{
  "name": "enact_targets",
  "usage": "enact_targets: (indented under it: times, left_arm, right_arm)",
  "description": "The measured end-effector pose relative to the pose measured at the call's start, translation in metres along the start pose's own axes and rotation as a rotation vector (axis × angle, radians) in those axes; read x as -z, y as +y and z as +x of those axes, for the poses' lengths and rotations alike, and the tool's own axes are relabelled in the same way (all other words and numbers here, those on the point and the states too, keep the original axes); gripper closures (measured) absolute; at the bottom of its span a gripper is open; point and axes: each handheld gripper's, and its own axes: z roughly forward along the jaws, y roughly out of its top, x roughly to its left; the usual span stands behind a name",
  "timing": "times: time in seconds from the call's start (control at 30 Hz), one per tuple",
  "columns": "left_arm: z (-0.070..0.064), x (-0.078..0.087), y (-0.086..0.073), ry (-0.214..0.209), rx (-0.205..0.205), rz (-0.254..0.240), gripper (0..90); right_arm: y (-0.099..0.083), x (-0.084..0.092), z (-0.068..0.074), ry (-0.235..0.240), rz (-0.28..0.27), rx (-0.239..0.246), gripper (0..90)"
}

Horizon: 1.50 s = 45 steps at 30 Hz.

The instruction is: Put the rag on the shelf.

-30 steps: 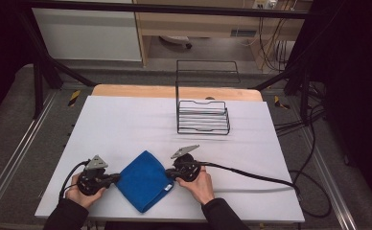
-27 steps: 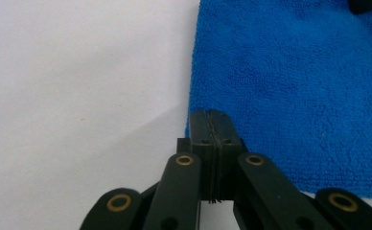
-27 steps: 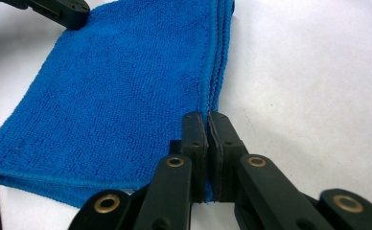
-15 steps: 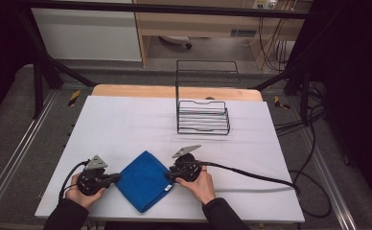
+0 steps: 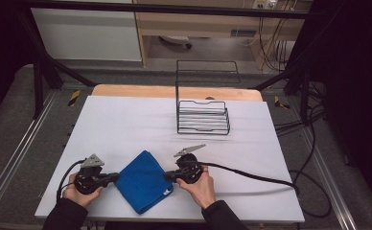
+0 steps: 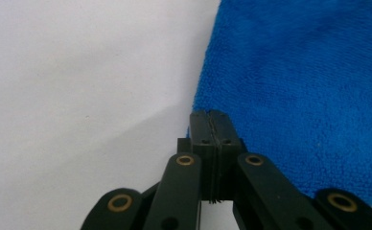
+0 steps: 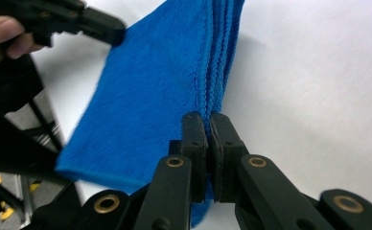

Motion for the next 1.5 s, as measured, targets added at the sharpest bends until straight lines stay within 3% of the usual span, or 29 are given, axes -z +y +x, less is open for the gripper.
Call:
enact_targets:
  times: [0.17, 0.33, 0.4, 0.5, 0.6, 0.67, 0.77, 0.83, 0.97, 1.03, 1.1, 1.3, 1.5]
  left_arm:
    - [0.002, 0.003, 0.000, -0.034, 0.011, 0.002, 89.7]
    - [0.004, -0.002, -0.002, -0.052, 0.021, 0.000, 88.5]
    - [0.003, -0.001, -0.002, -0.047, 0.021, -0.007, 87.3]
    - [0.003, -0.001, -0.002, -0.041, 0.019, -0.009, 84.7]
    - [0.002, -0.002, -0.002, -0.034, 0.009, -0.008, 84.4]
    - [0.001, -0.002, -0.002, -0.031, 0.001, -0.007, 85.3]
    - [0.001, -0.002, -0.002, -0.031, -0.001, -0.008, 86.0]
    - [0.001, -0.002, -0.002, -0.034, 0.000, -0.007, 86.2]
    - [0.001, -0.002, -0.002, -0.031, -0.006, -0.009, 86.3]
    - [0.001, -0.002, -0.002, -0.029, -0.010, -0.009, 86.0]
    - [0.001, -0.002, -0.002, -0.030, -0.010, -0.008, 86.0]
    - [0.000, -0.002, -0.002, -0.024, -0.014, -0.007, 86.1]
    - [0.001, 0.000, -0.002, -0.021, -0.014, -0.028, 83.1]
  right_arm:
    - [-0.007, 0.000, 0.007, -0.022, 0.056, -0.038, 86.5]
    - [-0.016, -0.012, 0.001, -0.090, 0.090, 0.013, 85.7]
    - [-0.017, -0.013, -0.002, -0.070, 0.086, 0.010, 84.6]
    - [-0.011, -0.006, -0.002, -0.072, 0.031, 0.075, 74.5]
    - [0.003, -0.002, -0.005, -0.053, -0.067, 0.118, 61.1]
    - [0.014, -0.008, -0.009, -0.068, -0.098, 0.145, 52.6]
    - [0.028, -0.026, -0.017, -0.067, -0.115, 0.153, 51.6]
    - [0.035, -0.040, -0.021, -0.072, -0.093, 0.172, 49.7]
    - [0.040, -0.061, -0.029, -0.073, -0.070, 0.166, 52.7]
    - [0.039, -0.069, -0.029, -0.067, -0.059, 0.188, 55.8]
    - [0.038, -0.069, -0.029, -0.058, -0.056, 0.185, 57.5]
    - [0.032, -0.069, -0.021, 0.007, -0.025, 0.201, 74.9]
    - [0.032, -0.070, -0.022, 0.041, -0.009, 0.169, 85.1]
